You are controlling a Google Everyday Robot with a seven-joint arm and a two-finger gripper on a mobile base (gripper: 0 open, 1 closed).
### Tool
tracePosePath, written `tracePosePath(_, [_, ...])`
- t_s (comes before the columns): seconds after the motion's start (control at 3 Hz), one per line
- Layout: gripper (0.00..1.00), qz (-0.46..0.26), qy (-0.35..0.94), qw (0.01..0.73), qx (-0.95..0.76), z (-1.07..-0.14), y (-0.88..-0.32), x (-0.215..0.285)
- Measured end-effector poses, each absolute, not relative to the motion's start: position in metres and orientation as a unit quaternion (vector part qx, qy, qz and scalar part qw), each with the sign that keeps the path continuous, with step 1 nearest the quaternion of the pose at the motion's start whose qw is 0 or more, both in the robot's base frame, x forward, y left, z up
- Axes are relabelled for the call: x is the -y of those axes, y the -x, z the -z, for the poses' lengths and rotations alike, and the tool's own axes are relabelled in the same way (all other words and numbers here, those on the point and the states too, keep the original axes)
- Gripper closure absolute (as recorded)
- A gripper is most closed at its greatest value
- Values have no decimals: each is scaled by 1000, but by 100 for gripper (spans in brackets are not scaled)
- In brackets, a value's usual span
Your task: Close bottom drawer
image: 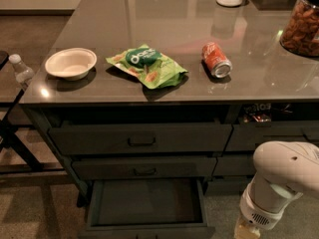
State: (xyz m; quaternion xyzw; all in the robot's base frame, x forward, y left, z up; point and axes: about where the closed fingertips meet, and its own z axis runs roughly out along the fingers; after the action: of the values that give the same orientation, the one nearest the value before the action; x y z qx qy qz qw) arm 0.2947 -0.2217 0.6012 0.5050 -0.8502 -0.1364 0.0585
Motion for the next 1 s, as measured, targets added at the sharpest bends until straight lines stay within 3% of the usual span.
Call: tracePosePath(1.0, [100, 216, -439, 164, 857, -449, -240, 221])
